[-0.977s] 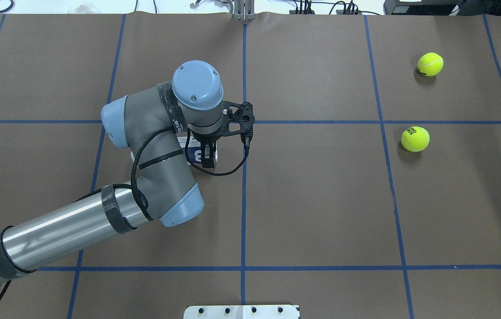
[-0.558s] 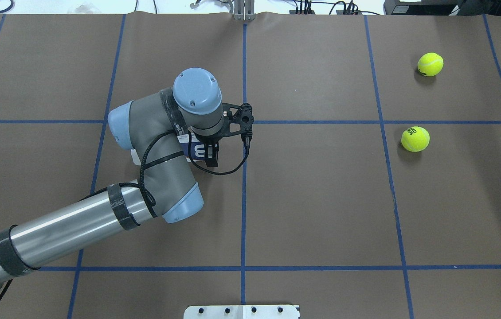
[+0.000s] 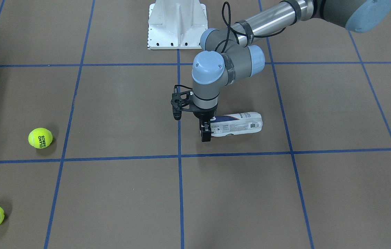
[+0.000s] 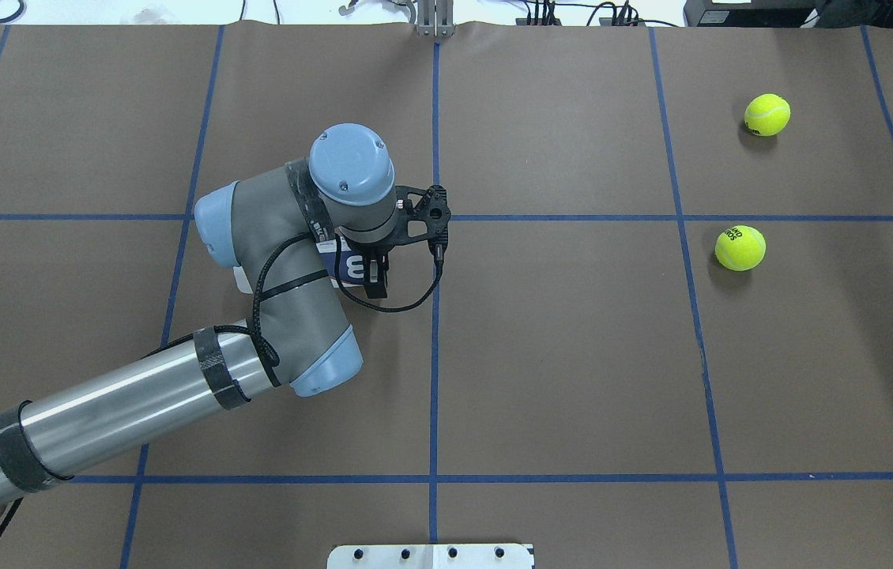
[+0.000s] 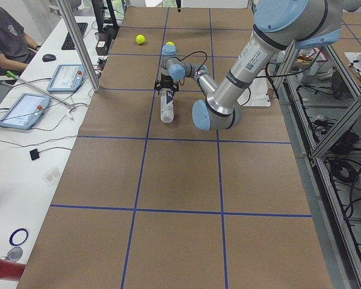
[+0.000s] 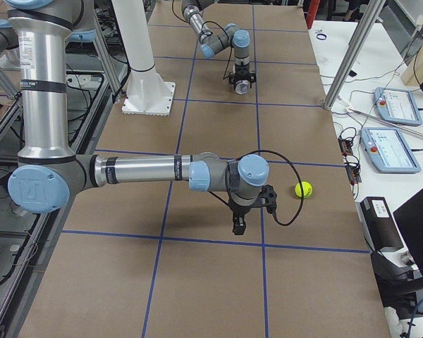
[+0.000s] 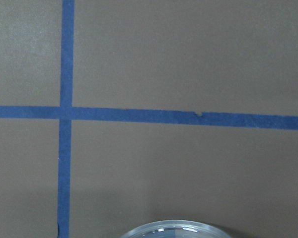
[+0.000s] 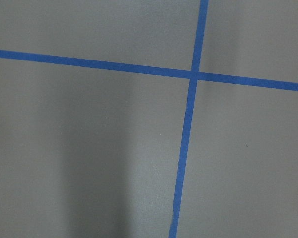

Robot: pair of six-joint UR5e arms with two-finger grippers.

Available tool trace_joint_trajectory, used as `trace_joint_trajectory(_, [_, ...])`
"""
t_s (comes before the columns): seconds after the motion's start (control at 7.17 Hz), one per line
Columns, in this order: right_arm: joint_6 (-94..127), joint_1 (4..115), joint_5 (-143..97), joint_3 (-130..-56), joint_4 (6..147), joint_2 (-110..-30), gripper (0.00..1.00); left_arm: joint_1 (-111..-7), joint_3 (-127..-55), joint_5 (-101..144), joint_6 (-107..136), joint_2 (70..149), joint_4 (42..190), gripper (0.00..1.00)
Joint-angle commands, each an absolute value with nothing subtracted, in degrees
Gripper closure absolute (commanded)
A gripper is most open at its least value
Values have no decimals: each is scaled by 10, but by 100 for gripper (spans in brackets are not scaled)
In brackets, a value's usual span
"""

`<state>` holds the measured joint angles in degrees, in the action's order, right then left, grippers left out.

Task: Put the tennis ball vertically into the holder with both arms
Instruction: 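Close the left gripper on the can's open end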

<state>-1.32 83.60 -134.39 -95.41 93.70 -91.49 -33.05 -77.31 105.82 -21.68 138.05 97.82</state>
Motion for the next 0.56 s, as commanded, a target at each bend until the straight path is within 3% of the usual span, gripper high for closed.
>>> trace_joint_trajectory(0.0, [-13,836,-1344,-954,937,-915,1,-330,-770,1058,-216,1381,978,0])
trace_joint_trajectory(0.42, [-13,836,-1345,-954,937,-915,1,-330,-765,1058,-216,1381,978,0])
